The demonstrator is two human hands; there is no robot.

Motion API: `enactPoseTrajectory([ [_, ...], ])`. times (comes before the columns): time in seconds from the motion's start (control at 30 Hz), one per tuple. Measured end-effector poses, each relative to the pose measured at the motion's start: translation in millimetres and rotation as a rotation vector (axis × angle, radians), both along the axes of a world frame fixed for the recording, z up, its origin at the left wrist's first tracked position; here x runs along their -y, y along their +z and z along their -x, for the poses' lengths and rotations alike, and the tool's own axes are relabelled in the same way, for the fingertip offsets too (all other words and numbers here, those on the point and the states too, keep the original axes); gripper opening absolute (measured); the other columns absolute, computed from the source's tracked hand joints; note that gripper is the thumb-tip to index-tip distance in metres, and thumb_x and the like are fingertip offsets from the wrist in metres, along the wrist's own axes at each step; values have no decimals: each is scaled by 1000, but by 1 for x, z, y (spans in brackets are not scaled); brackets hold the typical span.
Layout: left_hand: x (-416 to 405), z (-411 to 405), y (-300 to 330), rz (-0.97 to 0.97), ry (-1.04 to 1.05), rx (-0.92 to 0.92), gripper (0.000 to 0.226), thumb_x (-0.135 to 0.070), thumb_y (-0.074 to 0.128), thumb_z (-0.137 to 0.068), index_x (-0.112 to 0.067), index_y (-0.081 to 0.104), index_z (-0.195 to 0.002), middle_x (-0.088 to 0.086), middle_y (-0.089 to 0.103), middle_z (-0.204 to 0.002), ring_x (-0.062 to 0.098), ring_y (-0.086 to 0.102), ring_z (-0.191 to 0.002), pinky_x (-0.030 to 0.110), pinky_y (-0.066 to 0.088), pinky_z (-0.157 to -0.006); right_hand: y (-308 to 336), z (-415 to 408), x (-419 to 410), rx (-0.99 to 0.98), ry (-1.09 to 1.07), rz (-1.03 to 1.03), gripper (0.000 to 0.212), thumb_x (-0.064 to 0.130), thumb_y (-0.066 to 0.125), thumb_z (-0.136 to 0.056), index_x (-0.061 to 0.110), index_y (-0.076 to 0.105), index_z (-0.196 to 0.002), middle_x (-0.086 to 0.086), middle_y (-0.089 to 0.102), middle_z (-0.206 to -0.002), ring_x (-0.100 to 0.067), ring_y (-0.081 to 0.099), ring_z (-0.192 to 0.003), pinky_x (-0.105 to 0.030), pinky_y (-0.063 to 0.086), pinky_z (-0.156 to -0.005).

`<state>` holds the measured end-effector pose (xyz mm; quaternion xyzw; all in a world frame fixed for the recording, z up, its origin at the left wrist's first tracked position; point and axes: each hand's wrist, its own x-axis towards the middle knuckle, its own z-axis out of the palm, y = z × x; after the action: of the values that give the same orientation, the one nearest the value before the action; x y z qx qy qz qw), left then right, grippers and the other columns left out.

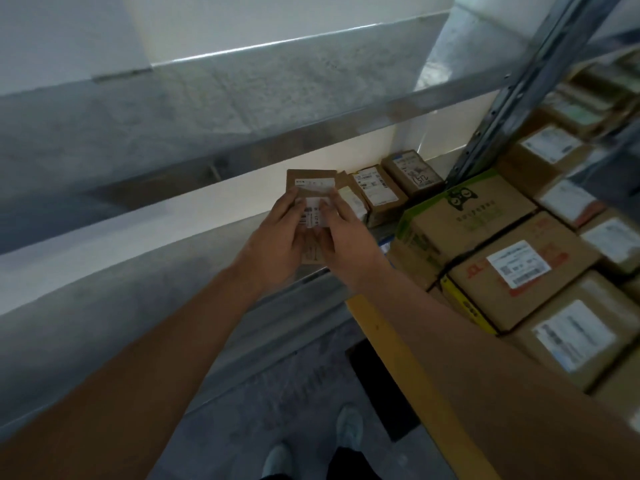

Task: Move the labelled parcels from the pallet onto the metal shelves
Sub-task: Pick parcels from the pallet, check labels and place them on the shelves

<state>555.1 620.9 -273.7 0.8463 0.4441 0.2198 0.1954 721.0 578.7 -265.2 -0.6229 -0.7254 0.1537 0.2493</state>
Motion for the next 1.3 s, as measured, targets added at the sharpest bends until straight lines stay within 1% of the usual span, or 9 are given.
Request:
enactPoseTrajectory([
  [0.13, 8, -1, 10, 19, -92, 13, 53, -12, 46, -106, 1, 34, -155, 15, 20, -168, 27, 26, -153, 30, 21, -124, 9, 5, 23, 21, -94, -5, 52, 22, 41, -107, 2, 33, -154, -20, 23, -164, -38, 41, -141, -46, 45, -111],
  [0.23, 16, -7, 20, 23, -168, 21, 53, -11, 47, -106, 2, 34, -155, 15, 18, -168, 26, 24, -154, 37, 25, -125, 18, 3, 41, 13, -195, 22, 54, 21, 42, -107, 2, 30, -156, -19, 16, -166, -36, 29, -149, -38, 35, -116],
  [0.37, 32, -19, 35, 32, -256, 27, 53, -17, 44, -108, -3, 31, -158, 9, 14, -170, 25, 23, -153, 32, 25, -122, 30, -1, 69, 14, -306, 11, 55, 25, 41, -107, 4, 31, -156, -16, 16, -167, -31, 36, -146, -40, 45, -110],
  [0.57, 50, -52, 55, -15, -407, 41, 52, -21, 42, -108, -2, 35, -156, 10, 17, -169, 25, 25, -153, 39, 31, -122, 57, -21, 110, 21, -462, 7, 56, 27, 38, -107, 7, 27, -158, -10, 9, -169, -25, 25, -151, -40, 36, -116],
  [0.83, 71, -127, 74, -69, -522, 56, 51, -20, 42, -109, -3, 35, -156, 8, 18, -169, 22, 23, -153, 22, 20, -118, 75, -78, 151, 24, -595, -23, 54, 24, 38, -108, 5, 29, -157, -11, 9, -169, -27, 20, -153, -38, 32, -119],
  [0.97, 74, -176, 78, -44, -571, 79, 52, -23, 41, -109, -4, 34, -157, 6, 15, -170, 19, 19, -154, 22, 18, -121, 79, -122, 160, 35, -640, -36, 53, 22, 41, -107, 5, 30, -156, -13, 9, -168, -28, 26, -150, -33, 32, -114],
  [1.1, 73, -228, 81, -70, -606, 81, 50, -17, 45, -108, -3, 37, -155, 8, 21, -168, 19, 23, -152, 5, 10, -115, 81, -169, 162, 25, -667, -33, 56, 22, 44, -105, 3, 30, -156, -15, 9, -168, -30, 20, -153, -39, 31, -117],
  [1.23, 71, -279, 79, -65, -629, 82, 50, -18, 46, -107, -5, 40, -155, 6, 23, -168, 21, 26, -152, 33, 28, -123, 76, -217, 161, -8, -723, -37, 56, 24, 44, -106, 6, 29, -157, -10, 8, -169, -26, 16, -154, -38, 30, -119],
  [1.3, 72, -303, 81, -39, -636, 90, 50, -17, 45, -107, -7, 39, -156, 4, 21, -168, 19, 23, -153, 33, 27, -123, 74, -238, 160, -15, -735, -34, 58, 23, 49, -104, 5, 31, -156, -12, 9, -169, -26, 16, -154, -37, 33, -117],
])
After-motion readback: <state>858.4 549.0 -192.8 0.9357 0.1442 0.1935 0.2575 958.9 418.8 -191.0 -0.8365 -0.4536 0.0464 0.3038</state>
